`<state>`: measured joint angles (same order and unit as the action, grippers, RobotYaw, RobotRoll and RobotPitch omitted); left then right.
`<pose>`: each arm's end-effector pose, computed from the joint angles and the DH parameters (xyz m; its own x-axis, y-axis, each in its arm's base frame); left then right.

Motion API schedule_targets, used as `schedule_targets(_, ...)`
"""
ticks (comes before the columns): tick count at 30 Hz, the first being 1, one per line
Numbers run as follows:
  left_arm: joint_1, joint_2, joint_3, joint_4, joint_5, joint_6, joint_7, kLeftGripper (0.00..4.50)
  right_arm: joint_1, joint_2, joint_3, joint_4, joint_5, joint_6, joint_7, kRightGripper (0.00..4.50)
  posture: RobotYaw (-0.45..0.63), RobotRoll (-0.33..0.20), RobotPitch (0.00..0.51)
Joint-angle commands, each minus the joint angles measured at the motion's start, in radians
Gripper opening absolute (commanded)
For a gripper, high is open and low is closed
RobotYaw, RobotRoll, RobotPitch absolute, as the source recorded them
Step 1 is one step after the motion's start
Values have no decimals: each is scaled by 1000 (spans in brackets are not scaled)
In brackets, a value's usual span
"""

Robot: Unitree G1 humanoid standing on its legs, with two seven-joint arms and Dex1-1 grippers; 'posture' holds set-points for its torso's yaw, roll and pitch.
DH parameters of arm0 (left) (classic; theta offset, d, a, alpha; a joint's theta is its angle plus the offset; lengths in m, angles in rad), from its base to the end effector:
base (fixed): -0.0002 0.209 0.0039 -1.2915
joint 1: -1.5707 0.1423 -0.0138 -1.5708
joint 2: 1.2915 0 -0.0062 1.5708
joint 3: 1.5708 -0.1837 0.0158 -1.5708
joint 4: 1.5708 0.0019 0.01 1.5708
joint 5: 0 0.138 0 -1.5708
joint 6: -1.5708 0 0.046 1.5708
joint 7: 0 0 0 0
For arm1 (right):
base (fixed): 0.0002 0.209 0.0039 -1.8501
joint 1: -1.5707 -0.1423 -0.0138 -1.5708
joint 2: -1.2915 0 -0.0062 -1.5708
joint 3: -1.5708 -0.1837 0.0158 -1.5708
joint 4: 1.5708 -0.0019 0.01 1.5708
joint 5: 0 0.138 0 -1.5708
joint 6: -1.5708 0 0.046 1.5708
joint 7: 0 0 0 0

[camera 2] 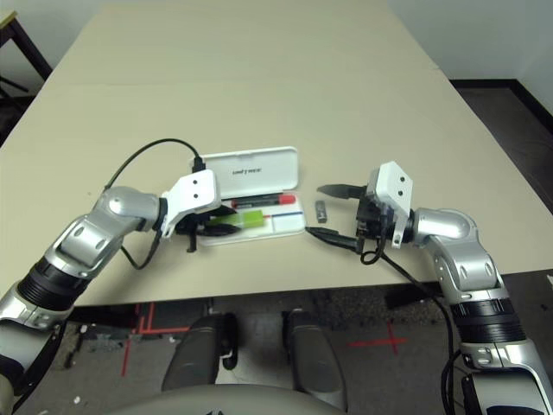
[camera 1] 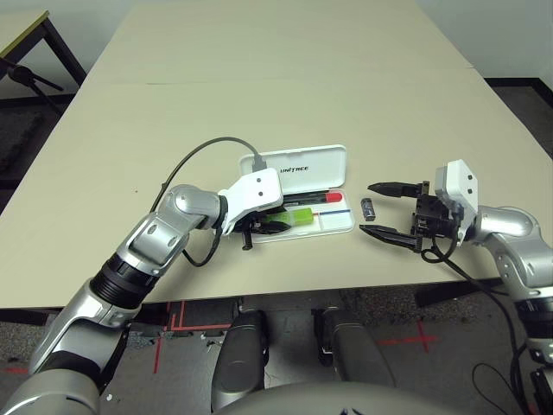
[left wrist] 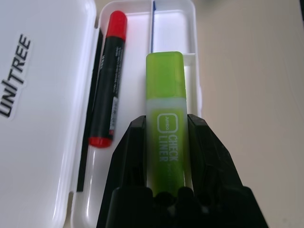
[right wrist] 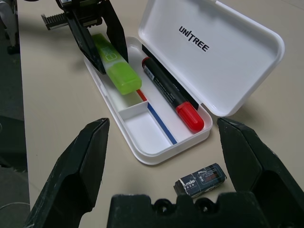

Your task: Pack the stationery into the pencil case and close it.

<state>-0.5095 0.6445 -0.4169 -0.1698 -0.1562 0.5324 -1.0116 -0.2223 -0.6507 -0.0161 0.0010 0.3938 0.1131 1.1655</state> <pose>0.2648 0.1610 0.1511 0.2651 -0.7874 -0.5565 0.9604 0.1645 0.2249 0.2416 -0.2549 0.1294 0.4007 0.8971 -0.1864 -0.9091 0.3639 -0.2028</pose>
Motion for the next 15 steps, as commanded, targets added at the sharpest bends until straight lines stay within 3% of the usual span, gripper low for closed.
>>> schedule_targets(1,-3,-4,-4,0,1,10,-24,2184,8,-4,1,1,-7,-12,-1,4500,-27,0,150)
schedule_targets(7,2,-8,10,-20,-7,25,-30,4458,-1,1,10,0,-11,-11,-7,4500,-21,0,151)
schedule_targets(15,87,17,190,-100,-132,-42,-47,4487,-9,10,5,1,-5,0,-20,4500,-13,0,146)
